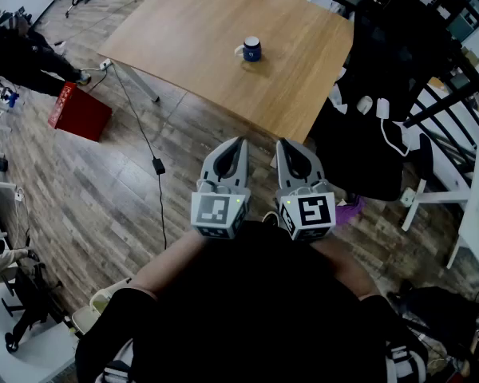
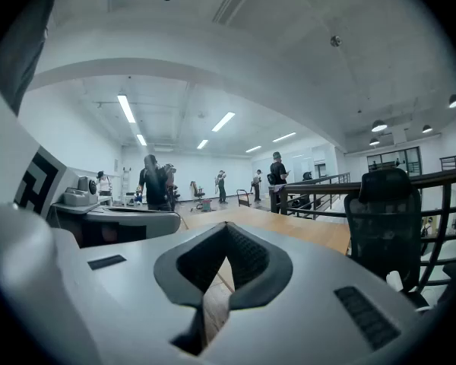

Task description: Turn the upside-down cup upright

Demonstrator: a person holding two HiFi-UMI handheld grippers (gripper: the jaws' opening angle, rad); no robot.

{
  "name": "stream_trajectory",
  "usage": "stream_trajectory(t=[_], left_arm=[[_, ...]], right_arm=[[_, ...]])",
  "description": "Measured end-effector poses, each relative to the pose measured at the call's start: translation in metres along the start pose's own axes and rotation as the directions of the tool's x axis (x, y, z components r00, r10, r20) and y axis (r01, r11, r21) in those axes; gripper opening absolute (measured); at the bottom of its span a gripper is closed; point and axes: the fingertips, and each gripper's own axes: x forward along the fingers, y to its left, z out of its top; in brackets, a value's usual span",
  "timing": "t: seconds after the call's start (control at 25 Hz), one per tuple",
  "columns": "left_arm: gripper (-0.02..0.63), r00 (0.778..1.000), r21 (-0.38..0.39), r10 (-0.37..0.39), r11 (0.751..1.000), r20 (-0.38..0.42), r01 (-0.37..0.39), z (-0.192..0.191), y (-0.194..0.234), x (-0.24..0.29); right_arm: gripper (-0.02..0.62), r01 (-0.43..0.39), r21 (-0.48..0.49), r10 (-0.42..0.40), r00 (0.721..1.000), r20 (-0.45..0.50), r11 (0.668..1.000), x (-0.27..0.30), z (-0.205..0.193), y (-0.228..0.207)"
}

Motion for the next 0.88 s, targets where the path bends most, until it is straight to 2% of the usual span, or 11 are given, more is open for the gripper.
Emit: stream_trajectory(t=[0.12,0.32,0.48,0.64,0.88], left_arm=[[0.008,1.000,0.004,-0.023,1.000,0.014,0.023,0.005,-0.011,0.008],[0.008,1.000,-0.018,0.005,1.000,0.001,-0.005,-0.013,-0.020,0.022],[0.008,1.000,-0.017,0.023,1.000,-0.006,-0.023,-0.014,-0.014,0.043],[0.008,1.000,-0.012,0.015,1.000,-0.017,-0.015,-0.014,0.012,0.074],[0.008,0.998,-0.041,0.043,0.998,-0.038,-0.044,-0.020,0.081,0.148]], right_arm=[[0.012,-0.004,-0.001,0.004,1.000,-0.002,1.000,-0.001,-0.003,-0.010],[0.012,-0.020,-0.012,0.020,1.000,-0.012,1.000,0.005,-0.011,-0.029],[0.012,-0.035,0.037,0.035,0.999,-0.005,0.999,0.020,-0.017,-0.046],[0.012,-0.035,0.033,0.035,0.999,-0.022,0.999,0.063,-0.020,-0.060],[0.012,0.010,-0.005,-0.010,0.999,-0.052,1.000,0.159,-0.019,-0.094]])
